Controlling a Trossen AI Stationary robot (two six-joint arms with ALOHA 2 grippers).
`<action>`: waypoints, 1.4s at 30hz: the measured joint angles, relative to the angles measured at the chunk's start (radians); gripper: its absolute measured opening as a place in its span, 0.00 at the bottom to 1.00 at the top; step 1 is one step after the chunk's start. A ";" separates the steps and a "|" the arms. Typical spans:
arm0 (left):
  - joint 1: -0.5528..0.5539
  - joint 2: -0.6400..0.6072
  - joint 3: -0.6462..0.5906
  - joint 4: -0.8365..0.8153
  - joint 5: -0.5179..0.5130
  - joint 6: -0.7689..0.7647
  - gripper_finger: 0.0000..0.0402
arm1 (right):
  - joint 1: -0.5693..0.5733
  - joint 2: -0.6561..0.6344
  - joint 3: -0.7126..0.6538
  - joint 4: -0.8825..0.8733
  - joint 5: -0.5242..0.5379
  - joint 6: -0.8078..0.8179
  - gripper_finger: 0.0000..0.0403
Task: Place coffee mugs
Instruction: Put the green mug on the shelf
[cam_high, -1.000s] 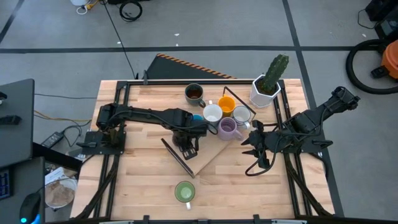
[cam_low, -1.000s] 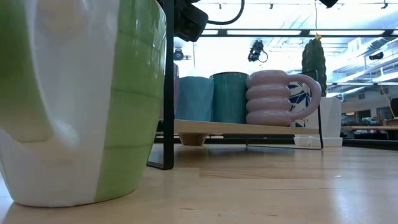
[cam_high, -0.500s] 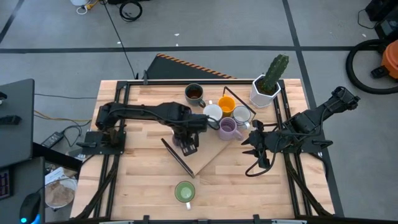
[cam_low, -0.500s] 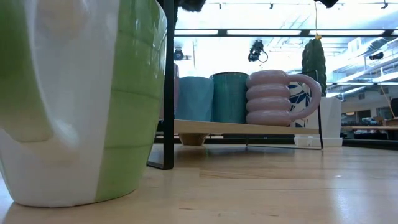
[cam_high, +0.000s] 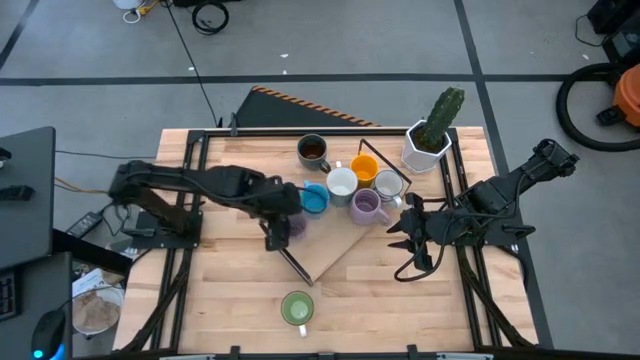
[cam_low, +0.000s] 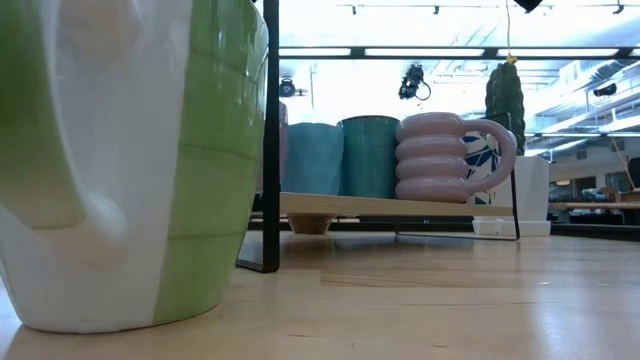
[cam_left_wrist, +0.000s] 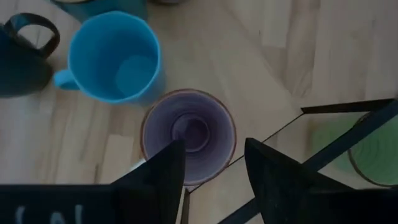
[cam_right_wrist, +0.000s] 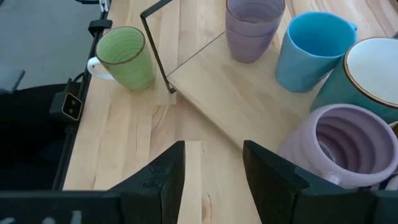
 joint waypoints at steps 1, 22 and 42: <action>0.007 -0.030 -0.045 0.038 0.013 0.003 0.43 | 0.000 0.000 0.000 -0.001 0.000 0.000 0.42; -0.019 -0.633 -0.695 0.754 0.051 0.198 0.43 | 0.000 0.068 0.000 0.191 0.039 0.030 0.40; -0.044 -0.956 -1.100 1.062 0.136 0.121 0.43 | 0.133 0.490 0.353 0.256 0.132 0.074 0.39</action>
